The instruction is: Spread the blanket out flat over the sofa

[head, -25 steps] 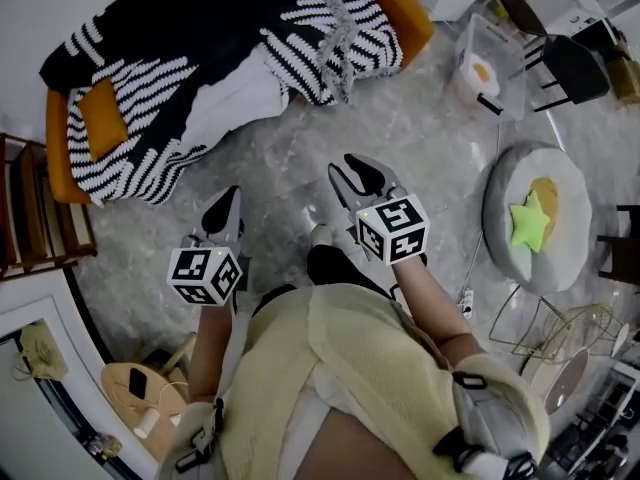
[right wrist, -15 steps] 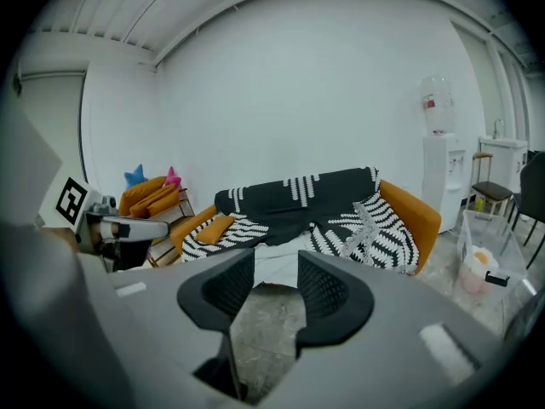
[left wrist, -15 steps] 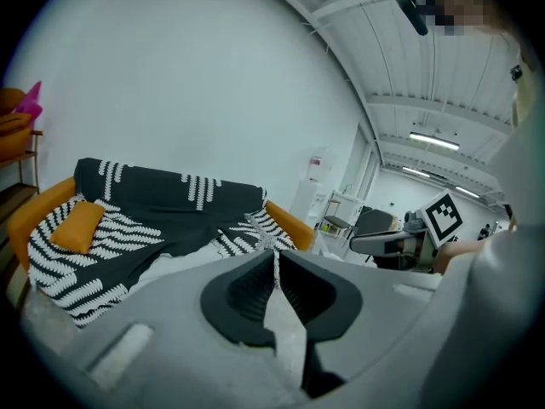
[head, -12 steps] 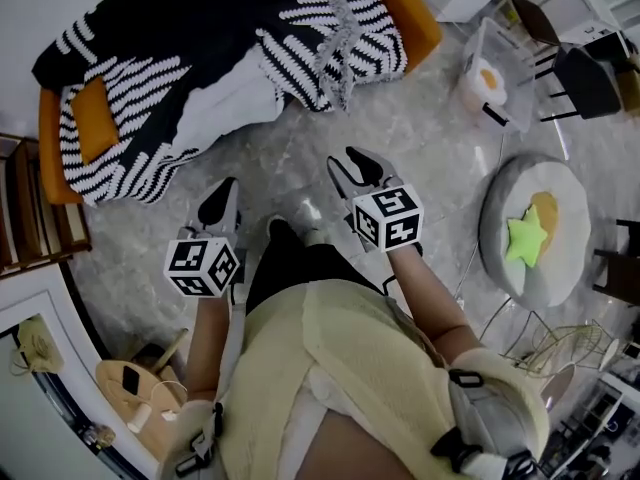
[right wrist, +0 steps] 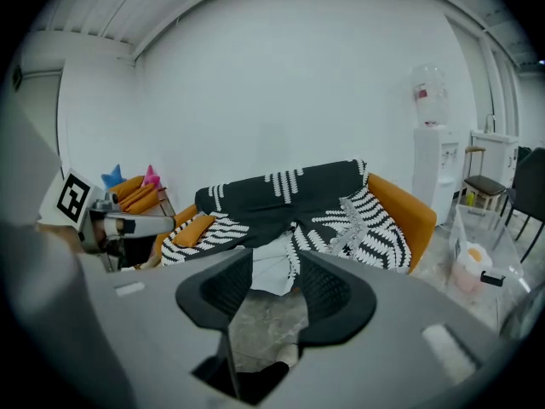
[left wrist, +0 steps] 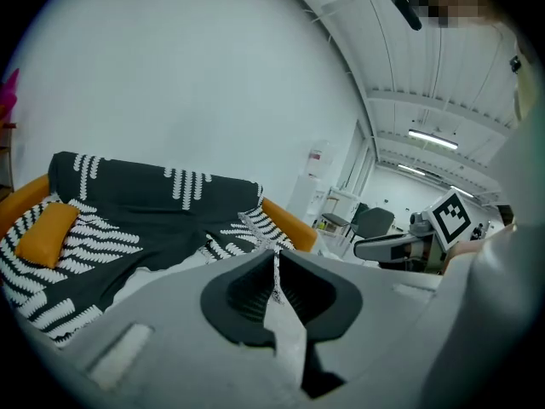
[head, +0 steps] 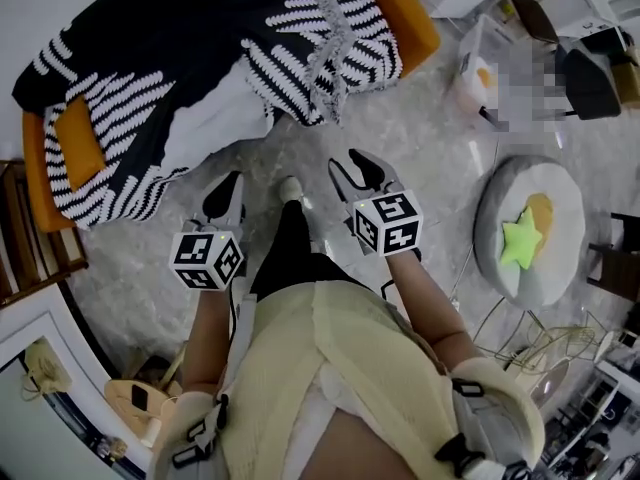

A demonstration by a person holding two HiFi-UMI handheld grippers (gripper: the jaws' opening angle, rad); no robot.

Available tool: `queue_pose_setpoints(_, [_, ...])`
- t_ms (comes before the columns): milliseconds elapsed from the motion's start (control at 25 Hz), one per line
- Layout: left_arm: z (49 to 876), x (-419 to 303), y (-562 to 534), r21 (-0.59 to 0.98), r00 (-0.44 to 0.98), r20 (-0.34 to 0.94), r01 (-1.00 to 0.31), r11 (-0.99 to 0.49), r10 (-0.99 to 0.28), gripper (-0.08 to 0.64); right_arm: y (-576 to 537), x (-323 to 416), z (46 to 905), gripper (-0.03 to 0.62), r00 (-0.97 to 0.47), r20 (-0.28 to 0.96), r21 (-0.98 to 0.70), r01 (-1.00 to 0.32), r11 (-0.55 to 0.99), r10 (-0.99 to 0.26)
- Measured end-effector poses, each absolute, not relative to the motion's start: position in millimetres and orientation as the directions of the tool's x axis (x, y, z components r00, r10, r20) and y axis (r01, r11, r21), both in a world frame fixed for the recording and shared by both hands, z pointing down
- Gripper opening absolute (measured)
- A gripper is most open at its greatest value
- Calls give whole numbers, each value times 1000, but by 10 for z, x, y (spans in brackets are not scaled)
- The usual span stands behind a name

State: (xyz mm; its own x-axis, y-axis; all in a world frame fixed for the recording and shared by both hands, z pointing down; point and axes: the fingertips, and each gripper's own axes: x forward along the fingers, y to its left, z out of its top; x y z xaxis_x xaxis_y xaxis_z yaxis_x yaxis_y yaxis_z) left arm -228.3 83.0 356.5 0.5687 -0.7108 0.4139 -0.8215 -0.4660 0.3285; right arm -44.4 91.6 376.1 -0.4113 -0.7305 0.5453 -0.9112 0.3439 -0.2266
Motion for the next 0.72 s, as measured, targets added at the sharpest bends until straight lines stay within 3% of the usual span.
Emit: queue_pose_setpoints(720, [4268,-2002,-567,396,637,469,-771,-498,-612,20,-495,-60,4597,244,-295,679,-183,-955,234,-672])
